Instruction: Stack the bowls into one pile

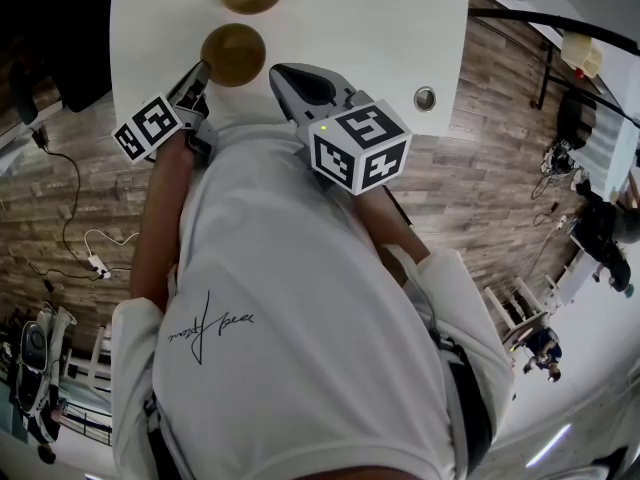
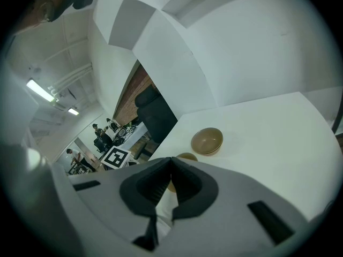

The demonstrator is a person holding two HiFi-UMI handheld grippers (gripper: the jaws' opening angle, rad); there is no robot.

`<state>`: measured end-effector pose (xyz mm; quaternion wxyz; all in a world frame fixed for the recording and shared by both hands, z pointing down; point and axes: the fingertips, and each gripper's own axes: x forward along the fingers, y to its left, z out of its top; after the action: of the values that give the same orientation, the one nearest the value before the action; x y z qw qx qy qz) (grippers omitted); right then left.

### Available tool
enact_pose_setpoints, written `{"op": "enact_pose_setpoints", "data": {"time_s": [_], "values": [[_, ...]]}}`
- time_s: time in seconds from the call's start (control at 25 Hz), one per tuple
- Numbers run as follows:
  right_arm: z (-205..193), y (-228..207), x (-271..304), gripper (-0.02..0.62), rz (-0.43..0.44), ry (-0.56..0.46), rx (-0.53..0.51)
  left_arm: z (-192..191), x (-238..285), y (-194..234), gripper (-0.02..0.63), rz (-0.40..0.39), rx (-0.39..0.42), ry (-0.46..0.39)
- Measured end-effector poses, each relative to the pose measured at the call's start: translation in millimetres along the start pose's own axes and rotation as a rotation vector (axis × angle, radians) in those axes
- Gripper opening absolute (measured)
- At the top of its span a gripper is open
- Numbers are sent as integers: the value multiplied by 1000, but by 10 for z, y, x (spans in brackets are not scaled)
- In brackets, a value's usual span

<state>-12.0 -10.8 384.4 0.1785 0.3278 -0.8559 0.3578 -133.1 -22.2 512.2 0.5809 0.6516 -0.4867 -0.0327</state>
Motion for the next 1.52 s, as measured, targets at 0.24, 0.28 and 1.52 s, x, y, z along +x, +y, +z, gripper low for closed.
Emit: {"op": "enact_pose_setpoints", "data": {"time_s": [0.24, 0.28, 1.52], "values": [[-3, -6, 8, 12, -2, 0, 4, 48, -52, -35, 21, -3, 9, -9], [-3, -7, 6, 11, -3, -1, 4, 60, -68, -56, 21, -4, 18, -11], [17, -116, -32, 12, -24, -15, 38, 476, 137, -505, 21, -75, 49, -32]]}}
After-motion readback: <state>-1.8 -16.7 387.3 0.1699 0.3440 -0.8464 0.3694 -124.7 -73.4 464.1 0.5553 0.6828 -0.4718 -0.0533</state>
